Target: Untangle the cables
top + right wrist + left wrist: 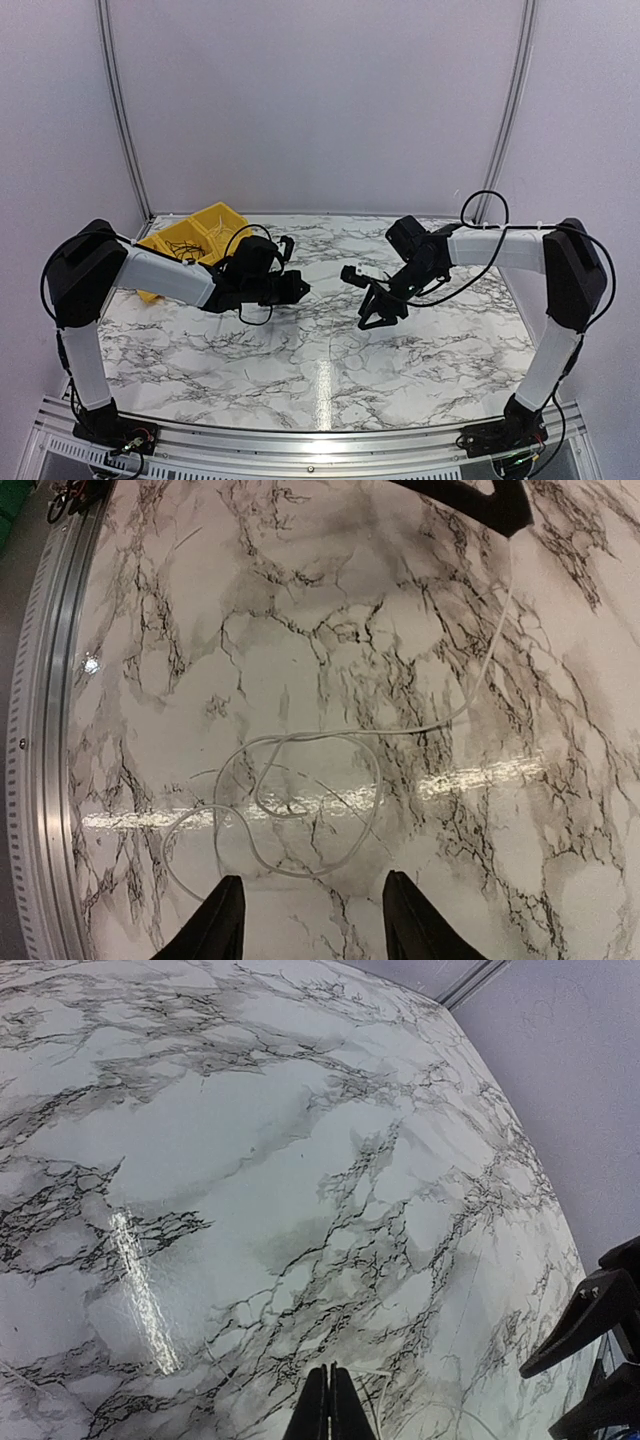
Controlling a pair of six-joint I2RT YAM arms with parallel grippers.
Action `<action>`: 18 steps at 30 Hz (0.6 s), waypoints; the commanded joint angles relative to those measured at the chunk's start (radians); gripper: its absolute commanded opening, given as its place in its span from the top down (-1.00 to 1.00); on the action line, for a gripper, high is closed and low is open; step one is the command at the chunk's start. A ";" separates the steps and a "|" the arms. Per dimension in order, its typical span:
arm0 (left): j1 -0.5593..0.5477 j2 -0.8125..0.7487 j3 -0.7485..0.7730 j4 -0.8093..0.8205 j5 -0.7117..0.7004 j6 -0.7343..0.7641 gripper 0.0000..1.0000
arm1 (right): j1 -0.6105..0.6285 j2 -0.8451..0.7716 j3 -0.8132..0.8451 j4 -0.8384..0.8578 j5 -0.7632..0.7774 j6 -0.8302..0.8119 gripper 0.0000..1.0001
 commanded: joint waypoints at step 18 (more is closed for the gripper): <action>-0.011 0.029 0.023 0.034 0.020 -0.010 1.00 | 0.156 0.155 0.048 0.133 0.266 0.092 0.17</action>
